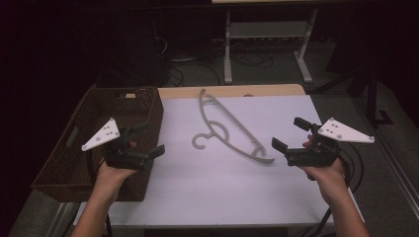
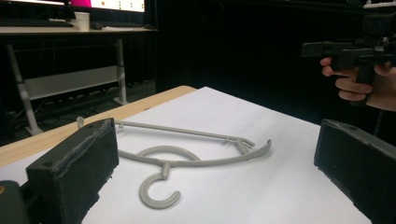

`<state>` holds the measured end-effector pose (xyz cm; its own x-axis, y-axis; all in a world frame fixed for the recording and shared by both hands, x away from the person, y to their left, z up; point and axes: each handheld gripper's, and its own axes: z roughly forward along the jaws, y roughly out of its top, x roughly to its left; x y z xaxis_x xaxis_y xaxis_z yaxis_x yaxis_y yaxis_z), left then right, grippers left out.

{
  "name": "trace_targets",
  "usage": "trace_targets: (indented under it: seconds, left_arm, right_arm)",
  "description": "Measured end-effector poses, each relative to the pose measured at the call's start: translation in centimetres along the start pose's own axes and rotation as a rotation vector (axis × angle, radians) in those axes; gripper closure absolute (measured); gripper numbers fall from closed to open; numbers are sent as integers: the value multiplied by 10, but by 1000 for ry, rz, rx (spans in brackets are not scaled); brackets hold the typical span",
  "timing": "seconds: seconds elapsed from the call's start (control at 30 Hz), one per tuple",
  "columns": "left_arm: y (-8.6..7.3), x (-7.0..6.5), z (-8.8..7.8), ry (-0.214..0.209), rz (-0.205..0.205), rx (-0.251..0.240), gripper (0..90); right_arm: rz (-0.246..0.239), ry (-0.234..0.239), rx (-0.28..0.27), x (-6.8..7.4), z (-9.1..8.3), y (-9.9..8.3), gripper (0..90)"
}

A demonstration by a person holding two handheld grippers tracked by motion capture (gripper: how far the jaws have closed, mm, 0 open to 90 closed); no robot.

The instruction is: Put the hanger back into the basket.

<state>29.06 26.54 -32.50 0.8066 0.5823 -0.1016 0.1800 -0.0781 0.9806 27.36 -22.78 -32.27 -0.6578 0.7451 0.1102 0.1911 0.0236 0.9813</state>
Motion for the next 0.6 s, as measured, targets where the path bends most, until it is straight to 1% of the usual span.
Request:
trace_targets:
  seconds: [0.1,0.13,0.3,0.33,0.43,0.47,0.5,0.53,0.57,0.6]
  left_arm:
    - [1,-1,1,0,-1,2,0]
    - [1,-2,2,-5,-2,-1,0]
    - [2,-9,9,-20,8,11,0]
    - [2,-12,12,-30,8,15,0]
    - [1,-14,16,-40,17,23,0]
    - [1,-16,19,-46,16,26,0]
    - [0,-19,24,-55,16,34,0]
    - [0,-19,24,-55,16,34,0]
    - [-1,-21,29,-65,19,43,0]
    - [-2,-24,33,-74,25,52,0]
  right_arm:
    - [1,4,3,0,0,0,0]
    - [-7,4,6,0,2,0,0]
    - [-13,2,21,1,4,0,0]
    - [-14,-4,32,0,5,0,0]
    - [-15,-11,44,-1,7,0,0]
    - [-16,-12,50,-1,7,0,0]
    - [-31,-20,59,-3,9,0,0]
    - [-31,-20,59,-3,9,0,0]
    - [-28,-20,64,-3,10,0,0]
    - [-27,-13,79,-6,13,0,0]
